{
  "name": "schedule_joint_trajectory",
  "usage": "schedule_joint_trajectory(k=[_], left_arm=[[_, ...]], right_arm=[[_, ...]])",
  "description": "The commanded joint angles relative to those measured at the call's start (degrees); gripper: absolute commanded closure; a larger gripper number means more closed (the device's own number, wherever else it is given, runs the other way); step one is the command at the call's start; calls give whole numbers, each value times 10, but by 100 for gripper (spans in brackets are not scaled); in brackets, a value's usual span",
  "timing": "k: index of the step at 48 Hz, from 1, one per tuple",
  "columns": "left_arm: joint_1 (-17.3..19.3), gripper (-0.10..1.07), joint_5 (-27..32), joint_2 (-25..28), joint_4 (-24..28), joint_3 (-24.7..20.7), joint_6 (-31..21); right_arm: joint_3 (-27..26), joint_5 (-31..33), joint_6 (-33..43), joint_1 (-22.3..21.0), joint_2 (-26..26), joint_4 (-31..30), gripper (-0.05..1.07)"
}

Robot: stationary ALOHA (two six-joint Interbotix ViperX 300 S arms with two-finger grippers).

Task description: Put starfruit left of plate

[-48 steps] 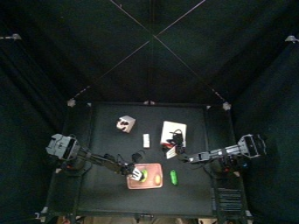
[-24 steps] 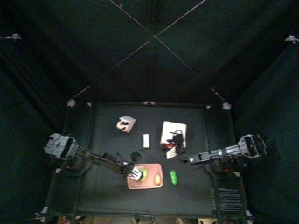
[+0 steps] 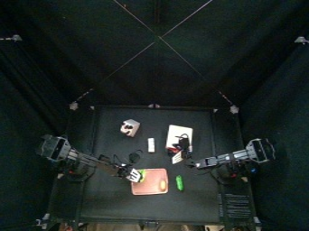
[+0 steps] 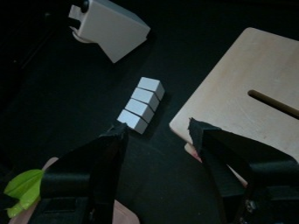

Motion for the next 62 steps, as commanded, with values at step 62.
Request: schedule_joint_trajectory(k=[62], left_arm=[[-159, 28, 148, -95, 112, 114, -388]], right_arm=[[-7, 3, 2, -1, -14, -1, 12]])
